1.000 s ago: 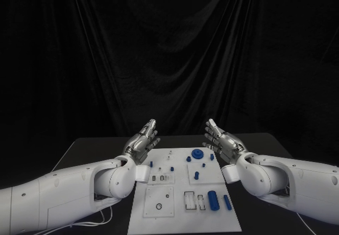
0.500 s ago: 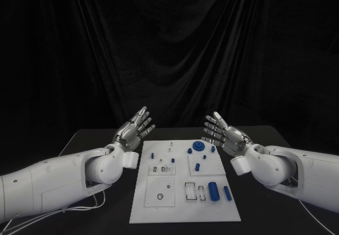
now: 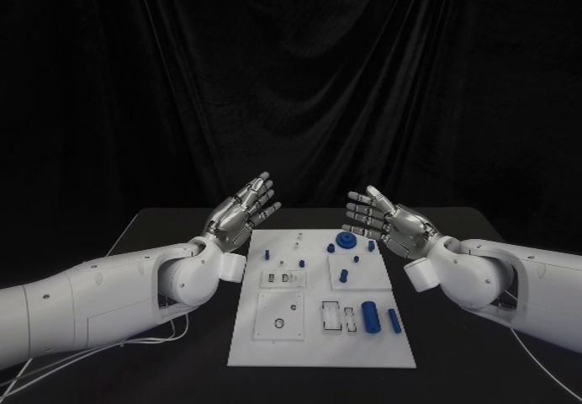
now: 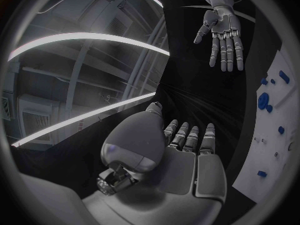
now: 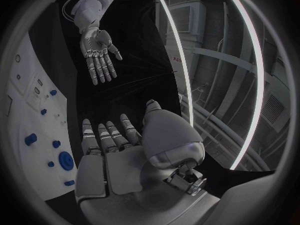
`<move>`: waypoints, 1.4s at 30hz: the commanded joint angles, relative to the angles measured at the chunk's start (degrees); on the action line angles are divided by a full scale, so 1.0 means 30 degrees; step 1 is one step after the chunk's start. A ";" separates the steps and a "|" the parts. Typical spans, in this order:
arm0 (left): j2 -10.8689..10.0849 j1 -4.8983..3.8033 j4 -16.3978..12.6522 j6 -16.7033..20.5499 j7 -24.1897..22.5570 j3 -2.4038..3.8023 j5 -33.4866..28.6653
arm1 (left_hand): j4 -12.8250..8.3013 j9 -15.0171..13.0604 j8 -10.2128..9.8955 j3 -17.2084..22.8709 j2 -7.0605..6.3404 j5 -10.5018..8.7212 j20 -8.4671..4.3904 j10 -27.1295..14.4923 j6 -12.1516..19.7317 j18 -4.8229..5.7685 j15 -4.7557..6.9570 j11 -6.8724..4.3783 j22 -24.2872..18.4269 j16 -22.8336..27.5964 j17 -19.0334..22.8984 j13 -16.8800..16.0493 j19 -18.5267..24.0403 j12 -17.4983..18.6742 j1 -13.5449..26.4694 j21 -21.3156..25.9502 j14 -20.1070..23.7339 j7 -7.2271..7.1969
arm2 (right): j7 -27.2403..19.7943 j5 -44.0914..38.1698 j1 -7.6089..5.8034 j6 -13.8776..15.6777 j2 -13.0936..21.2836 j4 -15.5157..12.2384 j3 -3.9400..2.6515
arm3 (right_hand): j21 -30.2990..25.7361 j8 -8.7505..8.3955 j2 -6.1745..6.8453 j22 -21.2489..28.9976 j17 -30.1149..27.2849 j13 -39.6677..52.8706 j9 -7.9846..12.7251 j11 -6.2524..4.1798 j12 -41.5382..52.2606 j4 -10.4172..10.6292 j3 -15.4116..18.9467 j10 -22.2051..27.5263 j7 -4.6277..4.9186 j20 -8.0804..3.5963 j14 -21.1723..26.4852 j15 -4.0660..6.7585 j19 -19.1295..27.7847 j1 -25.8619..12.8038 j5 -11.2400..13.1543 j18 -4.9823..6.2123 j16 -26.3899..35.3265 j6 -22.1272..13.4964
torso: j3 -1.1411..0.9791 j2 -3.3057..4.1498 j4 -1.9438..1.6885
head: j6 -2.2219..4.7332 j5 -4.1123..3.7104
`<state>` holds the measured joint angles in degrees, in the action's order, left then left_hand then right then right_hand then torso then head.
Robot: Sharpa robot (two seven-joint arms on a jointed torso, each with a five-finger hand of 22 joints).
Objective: Assemble the parts on the task board
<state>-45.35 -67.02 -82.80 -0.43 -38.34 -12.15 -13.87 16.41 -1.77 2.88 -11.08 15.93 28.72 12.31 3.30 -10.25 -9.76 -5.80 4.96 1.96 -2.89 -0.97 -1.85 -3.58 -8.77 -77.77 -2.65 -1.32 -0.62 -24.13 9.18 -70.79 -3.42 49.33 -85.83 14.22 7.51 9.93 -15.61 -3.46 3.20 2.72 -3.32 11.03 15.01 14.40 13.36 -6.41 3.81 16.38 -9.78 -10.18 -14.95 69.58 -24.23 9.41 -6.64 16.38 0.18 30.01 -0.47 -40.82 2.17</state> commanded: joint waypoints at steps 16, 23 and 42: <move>-0.2798 0.0094 -0.1588 0.1078 -0.3242 0.0028 0.1335 | -0.0413 -0.0343 0.1327 0.1303 -0.1050 0.2921 0.0755 0.1228 -0.2669 0.0152 -0.1226 0.0555 0.1833 -0.5944 -0.1444 -0.0560 -0.5533 -0.5057 -0.1982 -0.3677 -0.4485 0.1132 | 0.4212 -1.3179 -0.3033 0.2380 -0.1008 0.1798 -0.0013 | 0.6764 0.1139 0.2122 -0.2602 0.3991 0.0326 -0.0469 -0.0097 0.7273 -0.3311 -0.2738 -0.8507 0.2041 -0.1589 -1.5659 0.1363 -1.4945 0.6008 -0.0789 0.0345 -1.0407 0.7983 | 0.0024 0.0073 0.0084 | -0.1519 0.0260; -0.3692 -0.0034 -0.2907 0.1318 -0.3845 0.0029 0.1773 | -0.0540 -0.0367 0.1599 0.1527 -0.1528 0.3575 0.0854 0.1662 -0.3454 0.0044 -0.1225 0.0297 0.1904 -0.6885 -0.1569 -0.0580 -0.5794 -0.6095 -0.2253 -0.3932 -0.5215 0.1231 | 0.9580 -2.0044 -0.4934 0.0914 -0.1199 0.1579 -0.0013 | 0.9497 0.0444 0.3145 -0.4532 0.5569 0.0295 -0.0309 -0.0591 0.5460 -0.3407 -0.4056 -0.9996 0.1655 -0.2312 -1.6953 0.1964 -1.5701 0.6175 0.1361 0.0234 -1.2802 0.8933 | 0.0257 0.1187 -0.0068 | -0.0823 0.0311; -0.5085 -0.0194 -0.4451 0.1029 -0.4128 0.0027 0.1887 | -0.0773 -0.0343 0.1549 0.1797 -0.1631 0.4136 0.0864 0.1556 -0.3486 0.0003 -0.1195 0.0222 0.1889 -0.6824 -0.1460 -0.0504 -0.5749 -0.6125 -0.2425 -0.3959 -0.5054 0.1323 | 1.0157 -3.3449 -0.4972 0.4613 -0.1181 0.0715 -0.0013 | 1.7520 -0.0620 0.5633 -1.2856 1.1402 0.0327 -0.0511 -0.1453 0.2445 -0.2220 -0.8317 -1.3919 0.0430 -0.3018 -2.0331 0.2942 -1.7127 0.5001 0.3542 -0.0190 -1.9053 1.0474 | 0.1111 0.3193 -0.0822 | 0.0178 -0.0545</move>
<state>-60.69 -67.39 -96.02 3.02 -38.85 -12.13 -8.60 14.22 -2.84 7.60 -5.89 11.48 40.95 14.83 8.01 -20.49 -9.74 -9.42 5.97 7.63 -23.28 -5.37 -3.42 -20.64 -27.01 -84.73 -14.31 -16.61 3.06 5.13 -82.76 -86.05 6.37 45.68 -83.53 14.17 59.92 8.25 0.63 -41.83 37.44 3.67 -4.89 6.76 22.55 7.78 -11.30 -47.71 5.04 7.57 -70.63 -1.54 -66.26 84.59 -13.93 9.86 -64.00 48.12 3.15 38.45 -2.61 -40.52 0.77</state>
